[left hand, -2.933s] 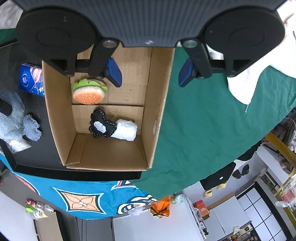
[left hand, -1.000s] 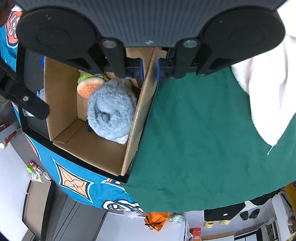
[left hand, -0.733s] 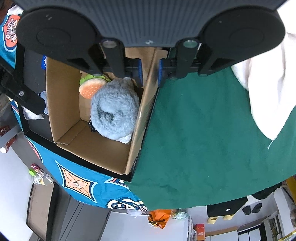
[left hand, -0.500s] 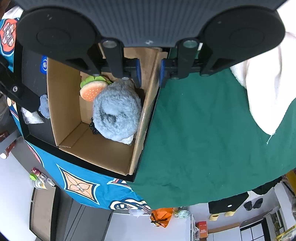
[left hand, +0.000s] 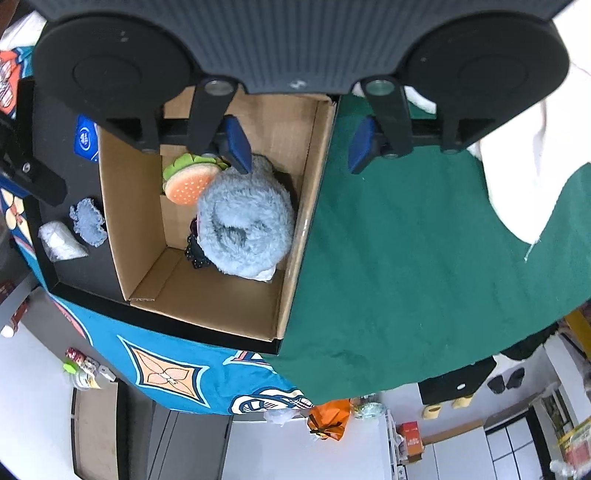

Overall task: Organize soft objects
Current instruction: 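Move the right gripper to the blue tissue pack and grasp it, then carry the tissue pack with the right gripper into the box and release, then move the right gripper to the clear bag of white stuffing and grasp it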

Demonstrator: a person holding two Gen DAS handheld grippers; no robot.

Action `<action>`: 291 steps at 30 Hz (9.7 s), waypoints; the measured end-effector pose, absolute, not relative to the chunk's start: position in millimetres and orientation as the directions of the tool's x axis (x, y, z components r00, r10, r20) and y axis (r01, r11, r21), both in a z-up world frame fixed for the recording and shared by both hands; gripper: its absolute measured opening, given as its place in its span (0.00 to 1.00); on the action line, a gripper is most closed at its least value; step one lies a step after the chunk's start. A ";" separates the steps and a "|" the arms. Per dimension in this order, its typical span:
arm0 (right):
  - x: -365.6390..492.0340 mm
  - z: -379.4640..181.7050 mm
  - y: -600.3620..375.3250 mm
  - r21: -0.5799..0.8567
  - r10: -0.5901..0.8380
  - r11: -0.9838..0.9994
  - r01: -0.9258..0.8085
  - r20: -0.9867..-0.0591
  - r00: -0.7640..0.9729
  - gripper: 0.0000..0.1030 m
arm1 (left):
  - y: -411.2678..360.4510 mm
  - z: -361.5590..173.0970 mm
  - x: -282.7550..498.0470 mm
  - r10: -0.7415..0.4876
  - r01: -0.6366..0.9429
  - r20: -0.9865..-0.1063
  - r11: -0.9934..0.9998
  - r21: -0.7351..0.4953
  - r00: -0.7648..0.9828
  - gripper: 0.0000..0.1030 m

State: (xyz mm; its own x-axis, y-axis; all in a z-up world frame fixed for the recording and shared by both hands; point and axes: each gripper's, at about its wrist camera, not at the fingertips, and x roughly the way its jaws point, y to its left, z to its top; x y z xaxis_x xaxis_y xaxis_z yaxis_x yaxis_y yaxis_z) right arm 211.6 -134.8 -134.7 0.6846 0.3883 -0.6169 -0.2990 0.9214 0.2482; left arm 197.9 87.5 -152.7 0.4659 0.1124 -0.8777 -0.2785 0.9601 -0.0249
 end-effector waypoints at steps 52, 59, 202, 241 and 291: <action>227.8 -228.5 -190.9 0.147 0.180 0.984 -0.104 -0.759 0.625 0.81 | 25.1 -168.3 225.6 0.390 -0.181 -0.851 0.920 0.347 0.352 0.62; 229.7 -227.4 -194.5 0.170 0.175 0.983 -0.069 -0.758 0.629 0.89 | 26.1 -166.8 223.9 0.392 -0.184 -0.848 0.919 0.348 0.355 0.62; 220.5 -111.3 -140.7 0.390 0.420 0.903 -0.179 -0.717 0.557 0.82 | 87.4 -138.8 211.0 0.079 -0.238 -0.912 0.971 -0.020 0.402 0.52; 333.4 -198.7 -243.2 0.350 0.326 0.934 -0.074 -0.747 0.579 0.07 | 49.8 -169.3 258.3 0.348 -0.269 -0.897 0.923 0.276 0.272 0.60; 272.7 -202.7 -287.9 0.437 0.371 0.900 -0.004 -0.759 0.536 0.65 | 38.0 -159.7 245.0 0.367 -0.209 -0.889 0.925 0.317 0.275 0.60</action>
